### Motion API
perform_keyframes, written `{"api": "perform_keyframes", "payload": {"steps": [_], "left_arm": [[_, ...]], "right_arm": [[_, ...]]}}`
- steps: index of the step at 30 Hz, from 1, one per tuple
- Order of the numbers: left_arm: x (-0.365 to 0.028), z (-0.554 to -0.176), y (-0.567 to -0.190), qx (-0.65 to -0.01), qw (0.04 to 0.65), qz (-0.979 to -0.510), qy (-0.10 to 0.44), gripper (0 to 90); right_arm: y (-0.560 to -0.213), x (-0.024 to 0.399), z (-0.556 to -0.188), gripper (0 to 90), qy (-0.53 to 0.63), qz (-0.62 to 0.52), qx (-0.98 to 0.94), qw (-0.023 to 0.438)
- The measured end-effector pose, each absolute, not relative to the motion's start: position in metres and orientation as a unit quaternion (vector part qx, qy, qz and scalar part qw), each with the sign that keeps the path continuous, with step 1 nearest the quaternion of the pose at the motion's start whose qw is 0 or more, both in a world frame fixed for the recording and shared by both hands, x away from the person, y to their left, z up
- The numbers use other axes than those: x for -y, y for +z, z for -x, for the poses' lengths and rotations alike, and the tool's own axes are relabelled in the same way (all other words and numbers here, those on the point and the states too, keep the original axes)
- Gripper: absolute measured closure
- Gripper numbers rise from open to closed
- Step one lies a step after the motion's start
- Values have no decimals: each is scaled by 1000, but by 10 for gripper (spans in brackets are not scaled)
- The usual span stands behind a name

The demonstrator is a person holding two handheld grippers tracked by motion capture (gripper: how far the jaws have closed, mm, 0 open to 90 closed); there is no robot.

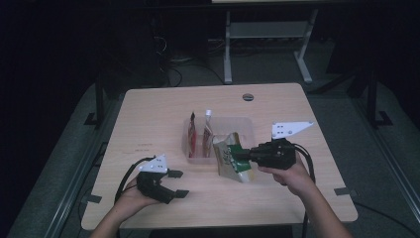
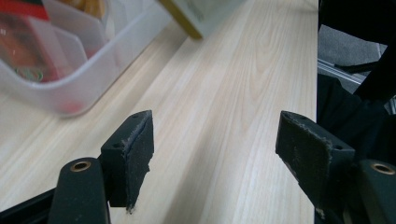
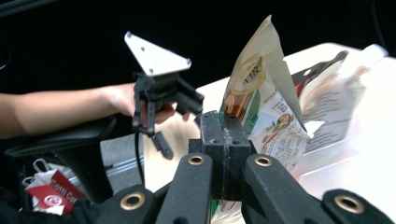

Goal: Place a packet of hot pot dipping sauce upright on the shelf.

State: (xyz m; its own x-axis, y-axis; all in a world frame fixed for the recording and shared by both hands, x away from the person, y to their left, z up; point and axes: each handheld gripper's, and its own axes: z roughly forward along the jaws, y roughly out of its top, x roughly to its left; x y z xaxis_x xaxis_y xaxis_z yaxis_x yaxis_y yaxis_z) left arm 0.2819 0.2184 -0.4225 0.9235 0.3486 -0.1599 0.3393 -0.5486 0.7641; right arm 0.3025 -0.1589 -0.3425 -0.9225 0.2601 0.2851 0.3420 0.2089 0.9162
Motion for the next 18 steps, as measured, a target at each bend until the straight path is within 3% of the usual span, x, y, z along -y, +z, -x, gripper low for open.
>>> {"api": "perform_keyframes", "payload": {"steps": [18], "left_arm": [[-218,-286,-429,-203,422,-884,3,265]], "right_arm": [[-313,176,-334,900,-598,241,764,-29]]}}
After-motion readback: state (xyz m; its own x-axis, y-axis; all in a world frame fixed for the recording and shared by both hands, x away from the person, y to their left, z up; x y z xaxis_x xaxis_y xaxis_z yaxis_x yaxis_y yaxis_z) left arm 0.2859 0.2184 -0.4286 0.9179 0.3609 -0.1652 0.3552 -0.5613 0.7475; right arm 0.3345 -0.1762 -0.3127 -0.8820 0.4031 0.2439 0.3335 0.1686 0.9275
